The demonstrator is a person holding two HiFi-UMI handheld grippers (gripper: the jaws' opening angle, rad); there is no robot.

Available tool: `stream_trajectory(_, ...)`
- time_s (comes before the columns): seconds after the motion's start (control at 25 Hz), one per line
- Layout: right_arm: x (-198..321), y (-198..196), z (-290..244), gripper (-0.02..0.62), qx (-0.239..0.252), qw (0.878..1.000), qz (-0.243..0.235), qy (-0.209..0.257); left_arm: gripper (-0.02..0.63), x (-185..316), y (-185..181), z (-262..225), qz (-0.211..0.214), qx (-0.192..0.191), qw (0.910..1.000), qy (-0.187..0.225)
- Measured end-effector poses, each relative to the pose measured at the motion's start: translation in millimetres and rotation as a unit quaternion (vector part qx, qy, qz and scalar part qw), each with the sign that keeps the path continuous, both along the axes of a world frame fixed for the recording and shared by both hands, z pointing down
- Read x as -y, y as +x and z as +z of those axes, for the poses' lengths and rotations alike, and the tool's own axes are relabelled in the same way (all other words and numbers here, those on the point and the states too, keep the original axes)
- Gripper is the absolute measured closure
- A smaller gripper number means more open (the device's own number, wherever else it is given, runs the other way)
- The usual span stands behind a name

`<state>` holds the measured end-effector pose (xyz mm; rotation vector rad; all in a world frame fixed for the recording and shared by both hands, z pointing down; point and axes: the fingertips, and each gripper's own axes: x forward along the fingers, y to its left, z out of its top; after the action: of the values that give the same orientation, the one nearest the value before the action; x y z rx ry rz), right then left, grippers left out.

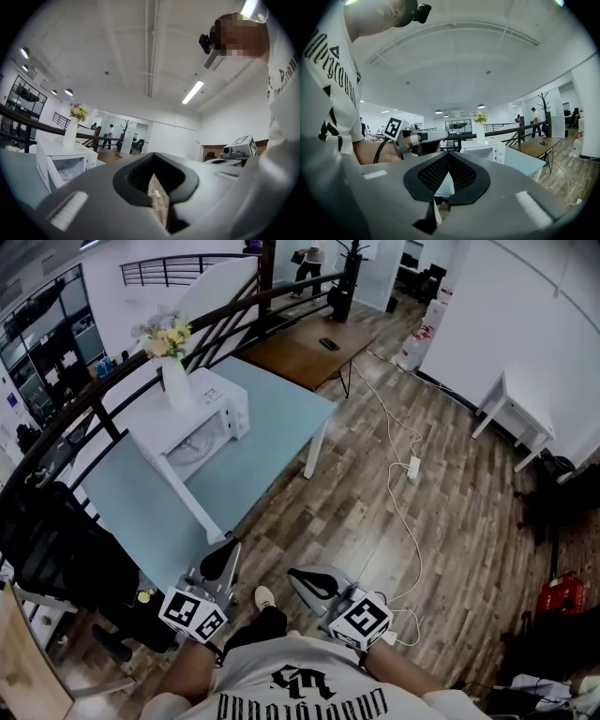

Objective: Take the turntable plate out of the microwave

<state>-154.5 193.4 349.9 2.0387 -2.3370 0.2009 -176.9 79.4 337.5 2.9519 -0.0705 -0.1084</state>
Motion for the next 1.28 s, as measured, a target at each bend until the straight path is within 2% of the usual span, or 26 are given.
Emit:
stream_trajectory(0.12,18,23,2,0.592,-0.001,1.0,0.009,0.001,0.557,22,20,-1,-0.001,-0.008,1.0,-0.003)
stream_trajectory(0.28,53,59,-4,0.592,-0.008,0.999,0.033,0.019,0.557,54,45,-1,0.003,-0.019,0.9995,-0.027)
stream_trajectory(0.4,89,81,-6,0.592,-0.007,0.999,0.032,0.025,0.557,83,64,-1,0.002,-0.022,0.9995,-0.022)
stream_trajectory(0.88,216,114,-5,0.592,0.014,1.0,-0.013,0.003,0.557,191,101,-4,-0.015,-0.012,0.9995,-0.024)
stream_trajectory(1.12,254,125,0,0.592,0.015,0.999,-0.048,-0.008,0.557,224,105,2,-0.05,-0.008,0.9983,-0.03)
stream_trajectory(1.28,275,140,11,0.592,0.018,0.996,-0.081,-0.017,0.557,243,110,7,-0.089,-0.009,0.9956,-0.03)
